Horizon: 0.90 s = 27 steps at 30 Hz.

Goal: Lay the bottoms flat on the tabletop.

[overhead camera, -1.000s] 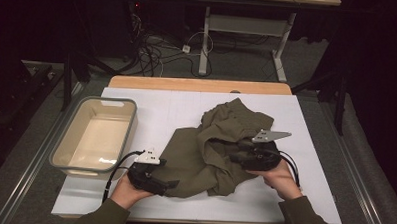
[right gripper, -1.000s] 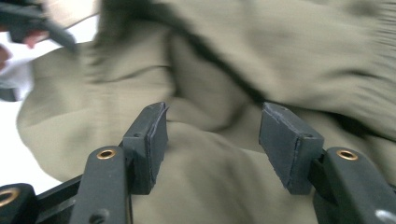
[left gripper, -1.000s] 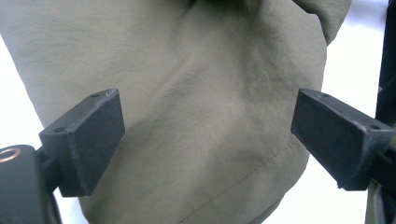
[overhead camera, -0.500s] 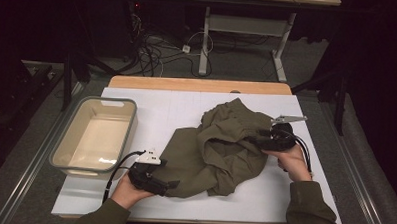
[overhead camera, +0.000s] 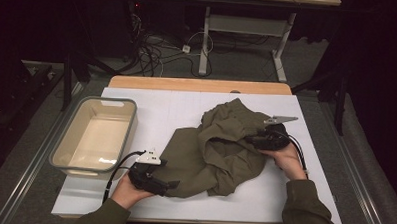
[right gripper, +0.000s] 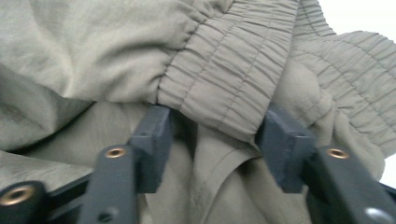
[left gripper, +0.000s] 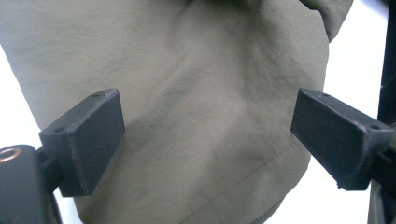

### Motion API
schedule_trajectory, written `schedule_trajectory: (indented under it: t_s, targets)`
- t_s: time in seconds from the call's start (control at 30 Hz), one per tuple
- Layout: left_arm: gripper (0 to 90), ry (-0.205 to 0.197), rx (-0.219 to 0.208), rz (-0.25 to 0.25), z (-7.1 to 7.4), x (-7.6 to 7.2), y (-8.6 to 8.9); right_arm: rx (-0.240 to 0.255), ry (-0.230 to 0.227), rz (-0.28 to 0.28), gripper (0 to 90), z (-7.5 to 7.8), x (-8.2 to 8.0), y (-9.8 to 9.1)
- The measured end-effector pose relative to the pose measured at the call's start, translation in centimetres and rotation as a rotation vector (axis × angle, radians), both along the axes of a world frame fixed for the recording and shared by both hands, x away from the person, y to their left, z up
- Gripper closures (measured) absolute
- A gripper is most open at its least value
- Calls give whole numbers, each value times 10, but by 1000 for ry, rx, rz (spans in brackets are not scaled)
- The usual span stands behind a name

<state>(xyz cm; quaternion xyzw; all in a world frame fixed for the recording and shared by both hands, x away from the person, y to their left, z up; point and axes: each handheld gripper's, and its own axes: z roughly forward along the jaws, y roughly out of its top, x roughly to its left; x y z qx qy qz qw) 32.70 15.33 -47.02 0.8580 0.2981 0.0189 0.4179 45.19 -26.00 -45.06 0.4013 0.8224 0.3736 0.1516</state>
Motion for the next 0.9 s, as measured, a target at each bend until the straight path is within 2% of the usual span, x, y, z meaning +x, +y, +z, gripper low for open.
schedule_trajectory:
  t_s: [0.13,0.37,0.73,0.8,0.9]
  targets:
    - [92,-1,0,-1,0,0,0,10,-10,-8,543,3,-1,-3]
    - [92,-1,0,0,0,0,0,24,-50,-11,699,10,-2,-6]
    - [92,-1,2,0,0,0,0,40,-86,16,778,18,-3,-8]
    - [92,-1,2,0,0,0,0,48,-106,14,855,23,-4,-9]
    - [92,0,2,0,0,0,0,56,-117,15,866,25,-4,-8]
